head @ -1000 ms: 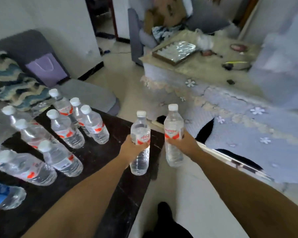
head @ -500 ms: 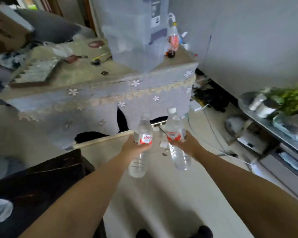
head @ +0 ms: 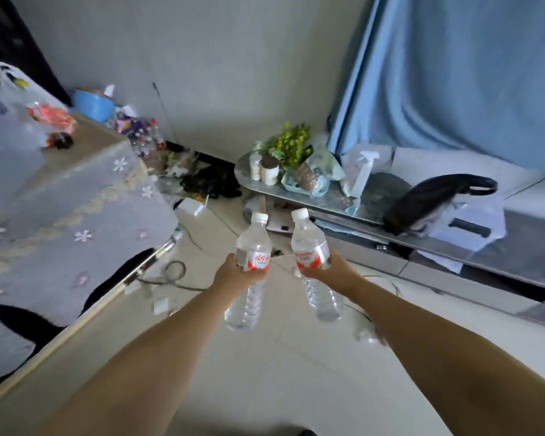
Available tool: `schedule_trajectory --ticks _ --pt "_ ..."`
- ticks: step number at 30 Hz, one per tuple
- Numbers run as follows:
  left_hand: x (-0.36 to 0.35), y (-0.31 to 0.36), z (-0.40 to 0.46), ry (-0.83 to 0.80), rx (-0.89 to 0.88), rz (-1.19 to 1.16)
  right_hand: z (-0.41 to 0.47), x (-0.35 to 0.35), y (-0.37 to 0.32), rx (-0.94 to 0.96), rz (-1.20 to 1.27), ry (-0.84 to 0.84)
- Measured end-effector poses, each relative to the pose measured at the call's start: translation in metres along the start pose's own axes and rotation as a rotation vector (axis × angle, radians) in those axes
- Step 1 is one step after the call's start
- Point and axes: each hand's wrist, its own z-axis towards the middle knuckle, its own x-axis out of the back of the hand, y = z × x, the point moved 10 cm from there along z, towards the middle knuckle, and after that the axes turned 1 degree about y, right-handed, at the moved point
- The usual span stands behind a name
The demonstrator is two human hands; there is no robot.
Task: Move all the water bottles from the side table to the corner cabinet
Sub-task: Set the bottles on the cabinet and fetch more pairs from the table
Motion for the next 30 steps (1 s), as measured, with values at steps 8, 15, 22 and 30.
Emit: schedule_trajectory --ticks 8,15,22,30 --pt "-0.203 0.112 0.025 -0.235 -0.090 0.101 -0.057 0.185 0.104 -0.124 0.148 0.316" --pt "-0.389 0.204 0.015 -0.477 -0.213 0.291 -0.133 0.319 0.189 -0.230 0.279 0.586" --pt "-0.557 0.291 -0.009 -0.757 -0.363 0.404 -0.176 0.442 0.249 -0.307 0.329 0.789" --pt "-0.723 0.374 -0.053 -0.968 -0.449 0.424 -0.244 0.564 0.305 -0.364 0.392 1.049"
